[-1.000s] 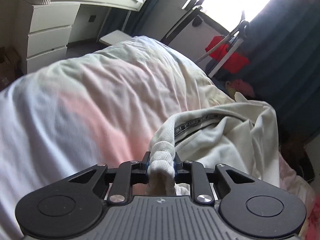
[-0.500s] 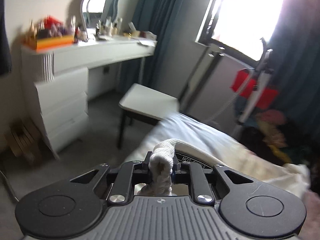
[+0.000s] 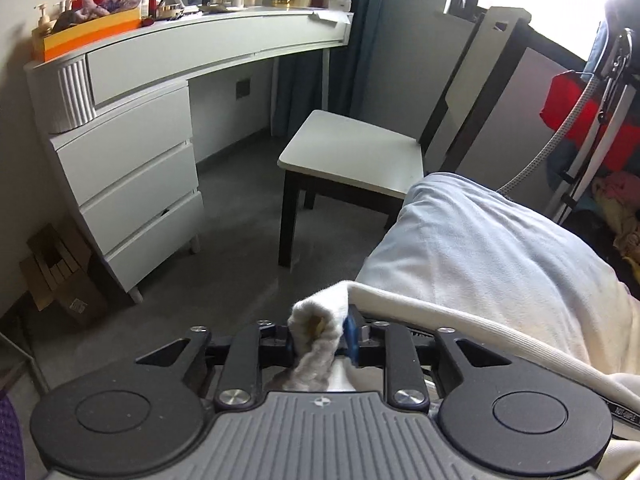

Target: Fold clothes

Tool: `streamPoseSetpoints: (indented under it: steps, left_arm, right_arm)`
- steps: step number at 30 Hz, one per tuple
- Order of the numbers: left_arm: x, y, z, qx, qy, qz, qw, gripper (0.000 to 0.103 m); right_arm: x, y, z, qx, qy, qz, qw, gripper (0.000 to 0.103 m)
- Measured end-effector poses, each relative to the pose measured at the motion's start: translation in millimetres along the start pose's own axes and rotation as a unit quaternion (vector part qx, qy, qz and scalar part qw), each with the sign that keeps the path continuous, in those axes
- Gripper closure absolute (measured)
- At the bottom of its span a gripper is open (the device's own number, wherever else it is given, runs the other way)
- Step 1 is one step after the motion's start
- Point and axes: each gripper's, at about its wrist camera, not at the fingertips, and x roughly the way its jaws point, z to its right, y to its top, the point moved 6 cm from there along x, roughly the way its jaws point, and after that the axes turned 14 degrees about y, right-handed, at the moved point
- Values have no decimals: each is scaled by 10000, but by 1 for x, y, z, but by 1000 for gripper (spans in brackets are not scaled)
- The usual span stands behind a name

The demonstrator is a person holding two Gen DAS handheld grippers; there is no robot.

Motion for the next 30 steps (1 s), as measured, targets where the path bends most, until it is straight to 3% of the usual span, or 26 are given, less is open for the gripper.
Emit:
streamPoseSetpoints:
  steps: [2,3,6,7,11,16,20,26,30]
  left_arm:
    - [-9,-4,-5,53,69,75,9999,64]
    - [-17,-6,-7,98,114,145,9998,58]
    - [-53,-16,-14,261,371,651,9968,37]
    - [-70,-21,-15,310,393,884,9948,33]
    - [-141,-54,-19,273,170,1532,9877,26]
    - [-224,-117,-18,88,-469,1574,9864,26]
    - [-297,-177,-14,-6,-1066,1817,9776,26]
    - [-377,-261,16,259,-1805,1968,9633,25]
    - [-404,-297,44,704,-1948,2142,9546,24]
  right_arm:
    - [-4,2,-4,-141,-71,-162,9997,57]
    - [-12,2,-5,-224,-108,-202,9995,47]
    - [-35,1,-9,-474,-218,-321,9981,20]
    - [-42,1,-10,-557,-255,-360,9975,17]
    - [-78,1,-15,-928,-427,-447,9938,19]
    - [-183,24,-27,-1639,-1132,201,9798,19]
    - [-273,48,-41,-2095,-1704,848,9591,19]
    - [-414,50,-49,-2547,-2448,1544,9227,19]
    - [-447,43,-41,-2830,-2806,1898,8973,19]
